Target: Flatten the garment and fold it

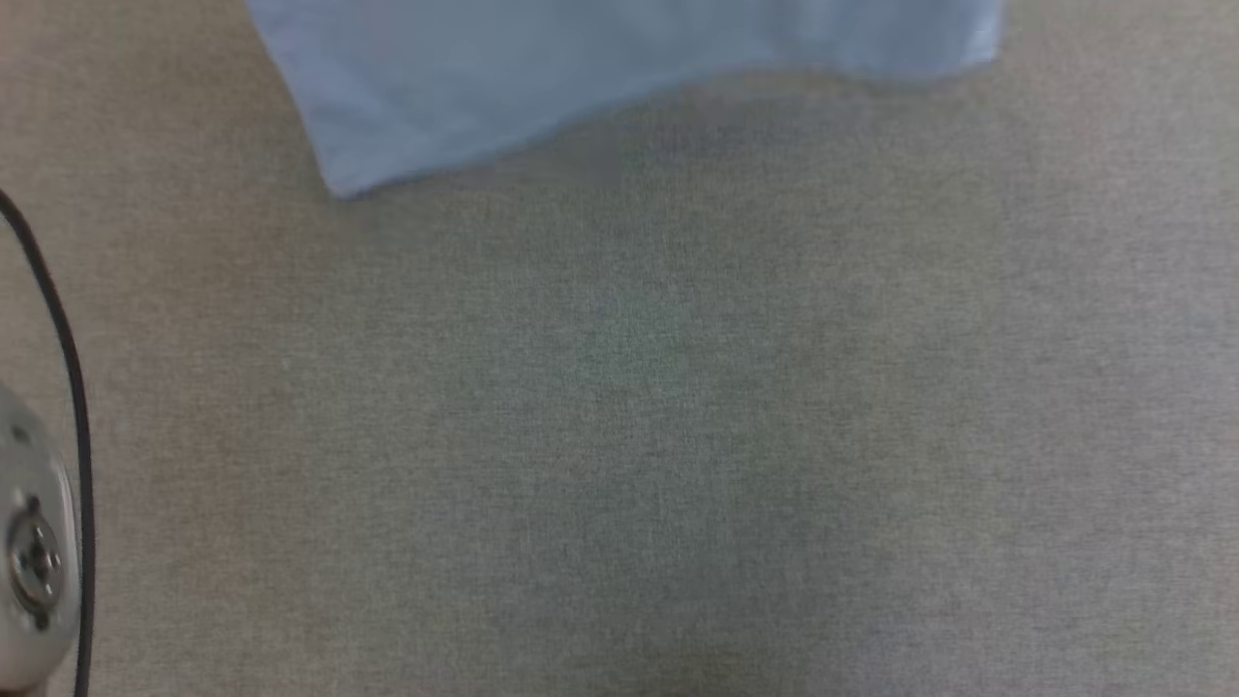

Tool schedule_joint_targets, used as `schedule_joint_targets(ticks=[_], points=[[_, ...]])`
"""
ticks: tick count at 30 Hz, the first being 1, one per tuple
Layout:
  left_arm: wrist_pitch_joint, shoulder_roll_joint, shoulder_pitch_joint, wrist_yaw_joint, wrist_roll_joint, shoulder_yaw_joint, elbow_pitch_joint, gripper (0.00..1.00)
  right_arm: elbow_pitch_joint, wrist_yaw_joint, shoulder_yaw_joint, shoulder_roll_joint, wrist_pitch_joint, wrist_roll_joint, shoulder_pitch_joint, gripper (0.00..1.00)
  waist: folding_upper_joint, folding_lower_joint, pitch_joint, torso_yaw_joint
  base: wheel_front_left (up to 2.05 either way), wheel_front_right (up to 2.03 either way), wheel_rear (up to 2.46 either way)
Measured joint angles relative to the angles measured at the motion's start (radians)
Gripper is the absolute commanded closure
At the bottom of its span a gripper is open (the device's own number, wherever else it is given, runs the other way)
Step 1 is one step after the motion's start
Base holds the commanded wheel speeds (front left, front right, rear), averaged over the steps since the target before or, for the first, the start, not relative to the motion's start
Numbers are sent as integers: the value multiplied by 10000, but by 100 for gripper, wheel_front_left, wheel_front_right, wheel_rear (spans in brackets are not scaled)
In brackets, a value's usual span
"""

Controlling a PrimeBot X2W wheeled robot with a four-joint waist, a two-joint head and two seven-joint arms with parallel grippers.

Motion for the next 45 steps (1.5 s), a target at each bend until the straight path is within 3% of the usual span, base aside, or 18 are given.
schedule_joint_targets(ticks=[4, 8, 15, 23, 28, 34, 39, 45], points=[[-1058, -307, -1051, 322, -196, 414, 546, 100, 644, 0, -293, 360, -1252, -853, -1165, 100, 0, 0, 413, -9, 0, 0, 0], [-1835, -439, -1629, 263, -322, 489, 1022, 100, 1521, 0, -420, 593, -2355, -1467, -1997, 100, 0, -1, 741, 0, 0, 0, 0], [-2034, -477, -1183, -445, -545, 305, 2084, 100, 2945, 0, -117, 621, -3641, -1313, -1731, 100, 0, -1, 1056, 106, 0, 0, 0], [-1281, -382, 1670, -1678, -922, -349, 2481, 100, 3680, 0, 1193, 228, -4408, 673, 756, 100, 0, -1, 647, 195, 0, 0, 0], [-207, -244, 4413, -1987, -1360, -974, 1680, 100, 2899, 0, 2228, -393, -3693, 2303, 3235, 100, 0, -2, 22, 224, 0, 0, 0], [1212, -157, 8385, -2063, -2477, -1413, -403, 100, 652, 0, 2930, -1499, -1933, 4213, 7241, 100, 0, -3, -1016, 236, 0, 0, 0], [2052, -144, 11205, -1941, -3141, -1333, -1818, 100, -1185, 0, 2378, -2150, -508, 4830, 10162, 100, 0, -3, -1827, 225, 0, 0, 0], [2523, -337, 13556, -1406, -3649, -1099, -3300, 100, -2847, 0, 988, -2205, 1026, 4803, 13217, 100, 0, -4, -2596, 216, 0, 0, 0]])
